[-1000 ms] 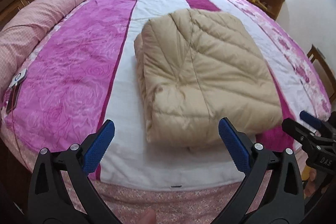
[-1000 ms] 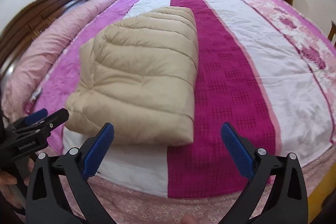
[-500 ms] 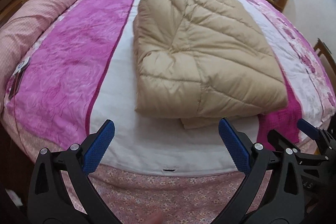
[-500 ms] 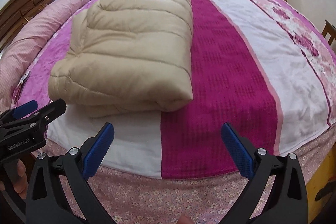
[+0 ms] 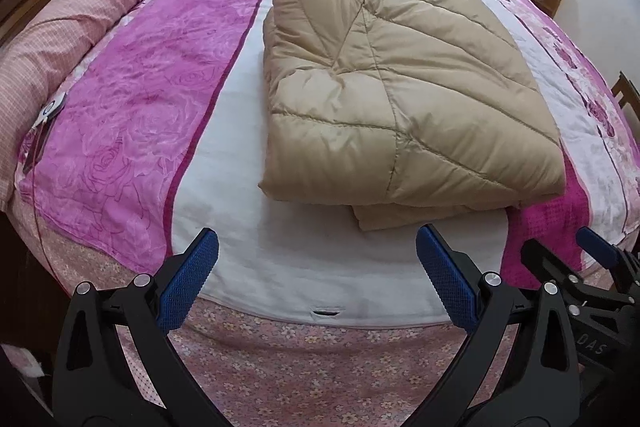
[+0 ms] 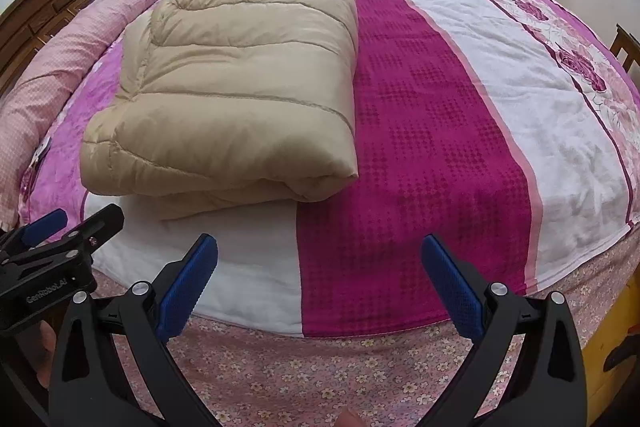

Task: Fold large clothes

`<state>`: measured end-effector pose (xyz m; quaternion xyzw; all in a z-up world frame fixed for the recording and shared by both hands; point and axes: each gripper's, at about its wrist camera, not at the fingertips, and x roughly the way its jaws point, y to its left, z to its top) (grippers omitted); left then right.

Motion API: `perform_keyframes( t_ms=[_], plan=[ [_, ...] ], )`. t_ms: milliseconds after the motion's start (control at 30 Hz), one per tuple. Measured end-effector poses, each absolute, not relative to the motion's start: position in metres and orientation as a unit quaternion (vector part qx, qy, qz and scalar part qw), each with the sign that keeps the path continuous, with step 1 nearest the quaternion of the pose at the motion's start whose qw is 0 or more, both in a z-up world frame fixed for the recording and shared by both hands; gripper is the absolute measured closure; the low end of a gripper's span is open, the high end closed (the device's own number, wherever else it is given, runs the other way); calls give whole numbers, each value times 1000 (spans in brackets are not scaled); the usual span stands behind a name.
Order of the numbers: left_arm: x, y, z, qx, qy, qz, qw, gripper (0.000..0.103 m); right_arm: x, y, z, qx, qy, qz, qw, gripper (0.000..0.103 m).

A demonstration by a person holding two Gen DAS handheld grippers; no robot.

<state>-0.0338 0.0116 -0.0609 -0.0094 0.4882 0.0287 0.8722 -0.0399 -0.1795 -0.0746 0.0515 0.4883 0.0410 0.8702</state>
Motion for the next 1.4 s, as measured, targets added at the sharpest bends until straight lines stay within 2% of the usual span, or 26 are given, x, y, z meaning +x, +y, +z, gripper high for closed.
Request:
perform_keyframes(
  t_ms=[1400],
  plan=[
    [-30, 10, -60, 3, 489, 24, 872, 4, -36, -179, -74, 58, 491, 47, 868, 6]
  ],
)
